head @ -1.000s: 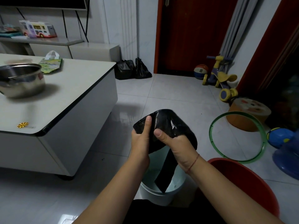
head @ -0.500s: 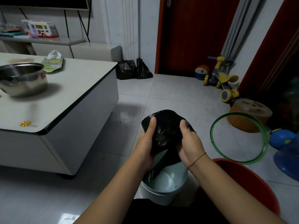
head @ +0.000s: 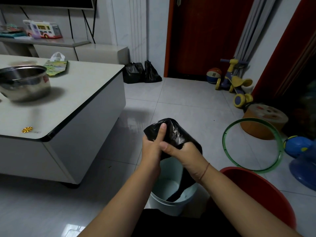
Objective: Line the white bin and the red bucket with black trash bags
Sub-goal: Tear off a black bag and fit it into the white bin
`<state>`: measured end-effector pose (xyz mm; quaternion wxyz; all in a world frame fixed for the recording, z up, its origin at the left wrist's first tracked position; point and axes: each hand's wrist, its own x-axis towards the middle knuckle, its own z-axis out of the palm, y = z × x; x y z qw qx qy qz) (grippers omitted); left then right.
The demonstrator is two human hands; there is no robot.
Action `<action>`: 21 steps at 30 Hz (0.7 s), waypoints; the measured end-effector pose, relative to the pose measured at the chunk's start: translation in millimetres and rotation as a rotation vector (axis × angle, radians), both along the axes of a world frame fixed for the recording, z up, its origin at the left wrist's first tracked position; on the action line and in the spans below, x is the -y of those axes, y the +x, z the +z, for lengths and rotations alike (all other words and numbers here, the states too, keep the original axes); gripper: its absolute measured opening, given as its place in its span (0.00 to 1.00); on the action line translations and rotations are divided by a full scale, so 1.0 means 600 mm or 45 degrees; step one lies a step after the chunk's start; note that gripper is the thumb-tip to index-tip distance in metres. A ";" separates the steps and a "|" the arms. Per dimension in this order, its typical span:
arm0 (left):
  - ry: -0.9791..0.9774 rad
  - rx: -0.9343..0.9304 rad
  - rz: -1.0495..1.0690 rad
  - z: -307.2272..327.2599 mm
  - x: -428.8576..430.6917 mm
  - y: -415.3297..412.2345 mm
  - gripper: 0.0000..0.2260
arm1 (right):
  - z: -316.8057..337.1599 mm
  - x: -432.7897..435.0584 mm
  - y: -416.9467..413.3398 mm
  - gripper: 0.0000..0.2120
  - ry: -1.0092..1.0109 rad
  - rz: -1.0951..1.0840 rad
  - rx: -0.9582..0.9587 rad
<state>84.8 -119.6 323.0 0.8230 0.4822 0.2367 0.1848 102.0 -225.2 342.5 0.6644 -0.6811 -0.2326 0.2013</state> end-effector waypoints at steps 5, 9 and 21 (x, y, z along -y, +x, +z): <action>0.061 -0.027 -0.108 0.001 -0.001 -0.005 0.36 | 0.005 -0.007 0.005 0.23 -0.205 -0.326 -0.067; -0.023 -0.022 -0.333 0.004 -0.006 -0.013 0.35 | 0.009 -0.005 0.017 0.20 0.387 -0.440 -0.563; -0.056 -0.004 -0.237 0.002 -0.002 -0.010 0.33 | 0.008 -0.014 0.009 0.13 0.046 -0.499 -0.274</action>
